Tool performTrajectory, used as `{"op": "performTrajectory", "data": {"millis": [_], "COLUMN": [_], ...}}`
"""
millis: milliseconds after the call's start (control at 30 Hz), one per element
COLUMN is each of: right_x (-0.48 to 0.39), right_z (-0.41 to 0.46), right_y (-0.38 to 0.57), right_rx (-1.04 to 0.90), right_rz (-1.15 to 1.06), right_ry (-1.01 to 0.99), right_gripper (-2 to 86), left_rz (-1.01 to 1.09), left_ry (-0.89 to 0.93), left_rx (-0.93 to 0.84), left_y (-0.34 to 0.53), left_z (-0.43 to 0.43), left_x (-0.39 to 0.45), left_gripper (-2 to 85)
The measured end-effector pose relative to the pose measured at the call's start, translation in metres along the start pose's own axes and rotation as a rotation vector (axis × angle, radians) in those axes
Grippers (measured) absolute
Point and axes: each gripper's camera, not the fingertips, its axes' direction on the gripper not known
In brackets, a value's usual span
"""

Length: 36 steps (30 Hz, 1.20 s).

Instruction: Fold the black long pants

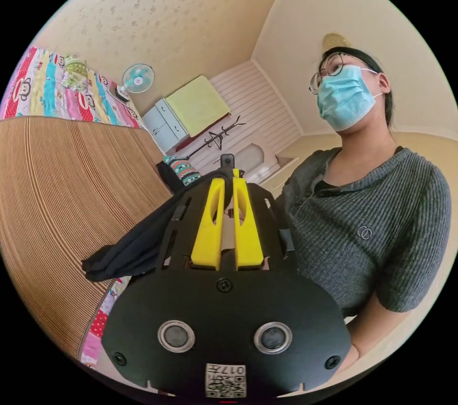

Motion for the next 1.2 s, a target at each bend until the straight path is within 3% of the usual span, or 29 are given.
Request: {"op": "performTrajectory", "data": {"millis": [133, 200, 333, 533, 633, 767, 867, 967, 1100, 1200], "right_x": [-0.029, -0.022, 0.036, 0.154, 0.178, 0.212, 0.242, 0.269, 0.29, 0.314], "right_z": [0.004, 0.009, 0.021, 0.048, 0.068, 0.087, 0.104, 0.108, 0.086, 0.077], "right_y": [-0.024, -0.043, -0.076, -0.11, -0.095, -0.021, 0.046, 0.094, 0.079, 0.043], "right_rx": [0.011, 0.028, -0.003, -0.101, -0.149, -0.25, -0.459, -0.676, -0.585, -0.479], "right_rz": [-0.089, -0.1, 0.043, 0.224, 0.289, 0.494, 0.716, 0.921, 0.955, 0.91], "right_ry": [0.076, 0.137, 0.313, 0.529, 0.58, 0.53, 0.518, 0.545, 0.515, 0.518], "right_gripper": [2.4, 2.4, 2.3, 2.5, 2.8, 3.5, 4.7, 7.8, 11.9, 13.8], "left_rz": [0.088, 0.033, -0.192, -0.33, -0.374, -0.592, -0.849, -0.994, -0.93, -0.757], "left_ry": [-0.103, -0.178, -0.298, -0.467, -0.507, -0.457, -0.5, -0.425, -0.399, -0.446], "left_rx": [0.002, 0.037, 0.019, -0.121, -0.183, -0.299, -0.445, -0.402, -0.241, -0.181], "left_y": [-0.019, -0.026, -0.045, -0.048, -0.012, 0.087, 0.166, 0.205, 0.182, 0.142], "left_z": [0.002, 0.001, 0.006, 0.02, 0.03, 0.053, 0.064, 0.053, 0.033, 0.03], "left_x": [0.029, 0.016, -0.071, -0.184, -0.202, -0.229, -0.254, -0.271, -0.29, -0.316], "left_gripper": [3.3, 3.5, 3.6, 4.0, 4.2, 5.0, 7.5, 11.1, 12.5, 16.7]}}
